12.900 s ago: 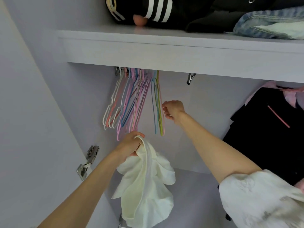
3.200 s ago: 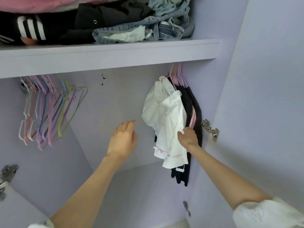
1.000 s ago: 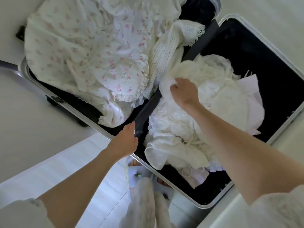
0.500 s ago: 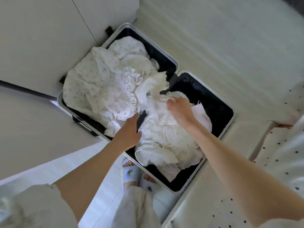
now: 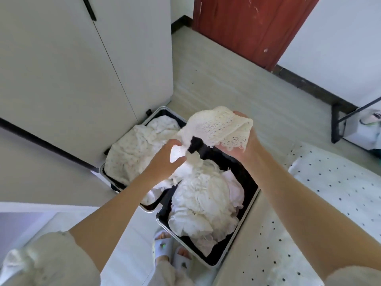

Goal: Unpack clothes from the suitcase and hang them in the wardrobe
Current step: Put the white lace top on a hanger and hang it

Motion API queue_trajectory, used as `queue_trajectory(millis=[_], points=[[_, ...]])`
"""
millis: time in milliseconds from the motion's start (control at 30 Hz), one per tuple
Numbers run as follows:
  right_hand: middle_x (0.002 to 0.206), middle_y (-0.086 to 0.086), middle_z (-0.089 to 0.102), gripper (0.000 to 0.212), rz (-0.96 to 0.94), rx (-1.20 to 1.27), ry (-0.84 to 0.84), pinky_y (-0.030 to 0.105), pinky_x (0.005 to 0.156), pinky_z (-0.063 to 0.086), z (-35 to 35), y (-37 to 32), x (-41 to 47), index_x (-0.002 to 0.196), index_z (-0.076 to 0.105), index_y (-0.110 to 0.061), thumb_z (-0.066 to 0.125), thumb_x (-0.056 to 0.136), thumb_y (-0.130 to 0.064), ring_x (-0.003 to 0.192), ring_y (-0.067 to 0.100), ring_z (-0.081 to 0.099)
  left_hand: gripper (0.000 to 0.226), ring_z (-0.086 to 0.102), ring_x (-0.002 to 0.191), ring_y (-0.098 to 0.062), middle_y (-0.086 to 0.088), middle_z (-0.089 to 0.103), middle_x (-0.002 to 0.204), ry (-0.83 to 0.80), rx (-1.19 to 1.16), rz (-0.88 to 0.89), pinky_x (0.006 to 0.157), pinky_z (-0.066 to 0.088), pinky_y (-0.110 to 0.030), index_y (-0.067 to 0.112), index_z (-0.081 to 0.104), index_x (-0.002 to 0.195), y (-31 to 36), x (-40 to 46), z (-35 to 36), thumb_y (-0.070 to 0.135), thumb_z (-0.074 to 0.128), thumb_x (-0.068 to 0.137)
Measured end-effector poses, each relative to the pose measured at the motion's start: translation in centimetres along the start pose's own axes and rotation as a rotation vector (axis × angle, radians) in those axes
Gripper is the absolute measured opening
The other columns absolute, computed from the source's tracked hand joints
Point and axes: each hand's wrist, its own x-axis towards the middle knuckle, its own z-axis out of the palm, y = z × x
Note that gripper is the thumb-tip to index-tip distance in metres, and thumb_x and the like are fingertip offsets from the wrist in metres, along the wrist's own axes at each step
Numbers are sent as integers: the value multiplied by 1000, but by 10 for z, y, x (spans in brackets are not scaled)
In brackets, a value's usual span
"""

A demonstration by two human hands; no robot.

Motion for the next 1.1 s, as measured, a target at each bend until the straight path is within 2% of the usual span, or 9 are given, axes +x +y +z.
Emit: queue_trajectory(millis=[133, 267, 433, 600, 833, 933, 967, 1000, 1100], points=[[50, -3, 46, 33, -91, -32, -291, 19, 51, 36, 28, -19, -35, 46, 53, -21, 85, 42, -15, 50, 13, 46, 78, 27, 136, -17, 6, 20, 151, 100, -215, -18, 110, 28, -36, 24, 16, 146, 38, -23, -27, 24, 65, 86], [39, -33, 50, 43, 39, -633, -395, 11, 65, 43, 61, -36, -74, 33, 52, -55, 79, -1, -62, 50, -16, 55, 44, 47, 113, -11, 6, 48, 130, -116, -30, -70, 97, 37, -31, 16, 44, 133, 62, -41, -38, 36, 49, 94], [86, 2, 70, 64, -203, 84, -345, 30, 73, 56, 75, -57, -87, 82, 71, -15, 94, 26, -33, 81, 17, 68, 30, 40, 56, -15, -5, 46, 66, -34, -6, -146, 56, 35, -25, 5, 56, 94, 84, -62, -61, 32, 45, 97], [142, 5, 44, 72, 25, -443, 30, 47, 102, 41, 49, -34, -94, 132, 39, -26, 61, 75, -63, 127, 25, 47, 24, 65, 88, -22, -9, 66, 98, -48, -291, -99, 80, 52, -32, 8, 59, 105, 112, -93, -98, 28, 51, 95], [143, -5, 39, 82, 290, -1297, -170, 31, 102, 31, 39, 55, -126, 144, 34, -18, 61, 79, -59, 132, 15, 38, 27, 70, 82, -18, -17, 68, 103, 20, -785, -7, 70, 59, -28, -3, 57, 113, 151, -130, -133, 16, 53, 94], [91, 10, 50, 39, 205, -1212, -128, 34, 82, 11, 55, 67, -131, 98, 52, -1, 55, 83, -37, 86, 30, 57, 29, 70, 73, -14, -15, 68, 96, 31, -771, -4, 62, 57, -23, -6, 55, 114, 148, -148, -140, 14, 53, 94], [106, -6, 26, 47, 236, -1161, -142, 53, 109, 21, 56, 68, -133, 106, 51, 4, 55, 79, -35, 107, 50, 48, 31, 69, 72, -13, -14, 67, 94, 47, -768, -13, 61, 56, -23, -7, 54, 115, 145, -155, -141, 15, 54, 94], [135, 30, 29, 57, 289, -1091, -189, 56, 109, 22, 59, 67, -137, 118, 49, 4, 56, 76, -34, 108, 41, 55, 36, 68, 76, -14, -13, 66, 96, 63, -763, -15, 65, 56, -25, -8, 52, 118, 139, -160, -141, 17, 56, 93], [125, 21, 58, 46, 284, -873, -228, 41, 100, 46, 82, 70, -164, 131, 48, 2, 47, 92, -22, 110, 29, 58, 48, 59, 99, -19, -7, 60, 107, 89, -745, -73, 88, 50, -33, 0, 48, 123, 112, -185, -139, 27, 63, 88]])
